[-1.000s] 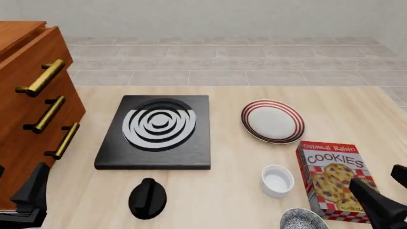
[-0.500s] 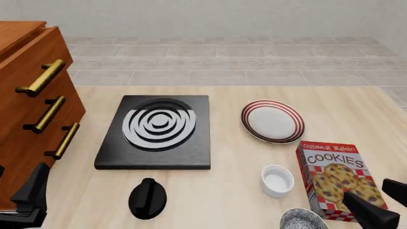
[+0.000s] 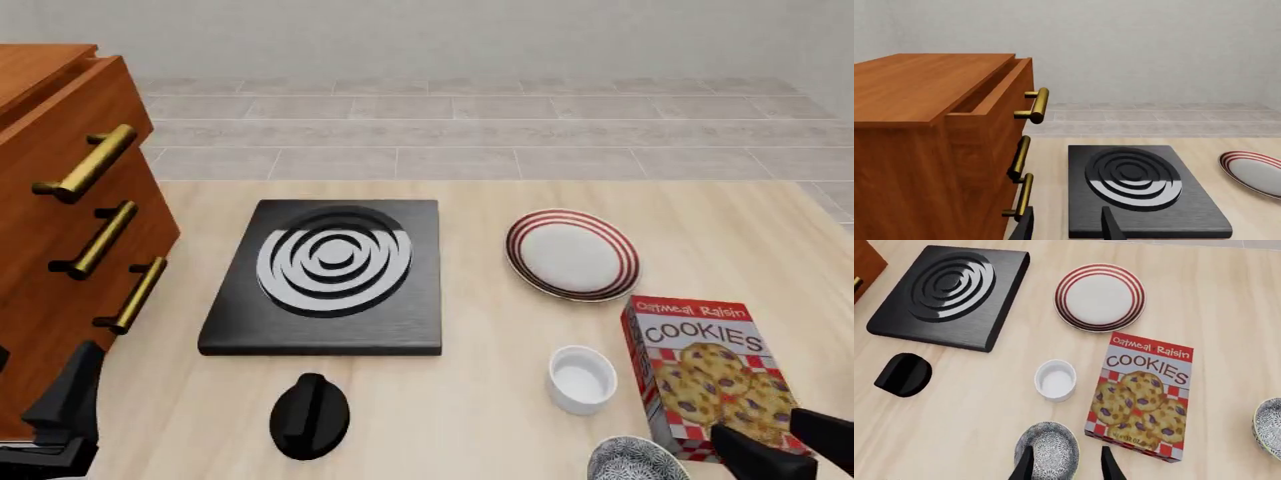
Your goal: Pick the akita bowl next to the ramekin and place it on the plate.
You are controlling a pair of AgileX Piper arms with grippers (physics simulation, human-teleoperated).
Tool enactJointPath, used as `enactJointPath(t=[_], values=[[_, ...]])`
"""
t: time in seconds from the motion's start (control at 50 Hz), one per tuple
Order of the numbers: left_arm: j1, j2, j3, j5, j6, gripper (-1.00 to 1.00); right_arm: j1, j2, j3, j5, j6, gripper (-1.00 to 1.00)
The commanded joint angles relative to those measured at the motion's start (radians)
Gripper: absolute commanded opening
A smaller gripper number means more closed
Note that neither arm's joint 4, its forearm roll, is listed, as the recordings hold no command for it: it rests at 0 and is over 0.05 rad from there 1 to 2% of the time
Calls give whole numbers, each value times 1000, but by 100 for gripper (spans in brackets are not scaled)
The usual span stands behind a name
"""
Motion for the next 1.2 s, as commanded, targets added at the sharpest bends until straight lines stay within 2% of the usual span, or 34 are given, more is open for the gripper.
enactJointPath(t=[0.02, 0.34, 0.46, 0.72, 1.2], values=[[0, 0, 0, 0, 0, 100, -17, -2, 37, 13, 31, 100], [0, 0, 0, 0, 0, 100, -52, -9, 109, 14, 56, 100], [0, 0, 0, 0, 0, 100, -60, 11, 131, -5, 83, 100], [0, 0, 0, 0, 0, 100, -80, 39, 158, -39, 93, 100], [0, 0, 0, 0, 0, 100, -68, 61, 220, -96, 119, 100]])
